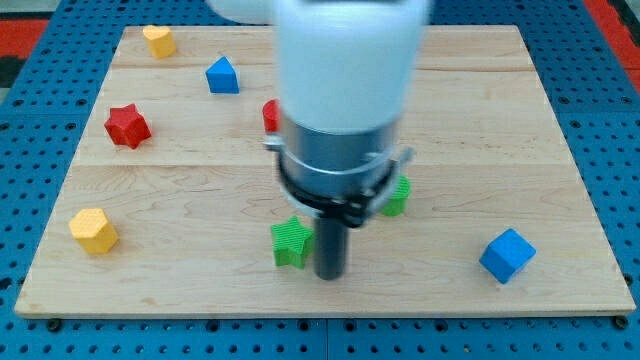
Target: Move the green star to the center
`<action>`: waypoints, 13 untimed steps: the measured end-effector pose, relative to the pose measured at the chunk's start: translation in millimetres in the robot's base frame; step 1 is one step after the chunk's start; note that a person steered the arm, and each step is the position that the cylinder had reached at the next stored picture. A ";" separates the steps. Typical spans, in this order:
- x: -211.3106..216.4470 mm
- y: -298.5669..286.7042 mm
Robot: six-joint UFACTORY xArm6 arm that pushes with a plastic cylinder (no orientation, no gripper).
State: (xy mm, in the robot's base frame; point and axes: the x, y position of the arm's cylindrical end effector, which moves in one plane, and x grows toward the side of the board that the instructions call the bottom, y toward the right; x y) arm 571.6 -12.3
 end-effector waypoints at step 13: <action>-97.8 0.1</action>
State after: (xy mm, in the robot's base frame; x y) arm 473.8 -12.2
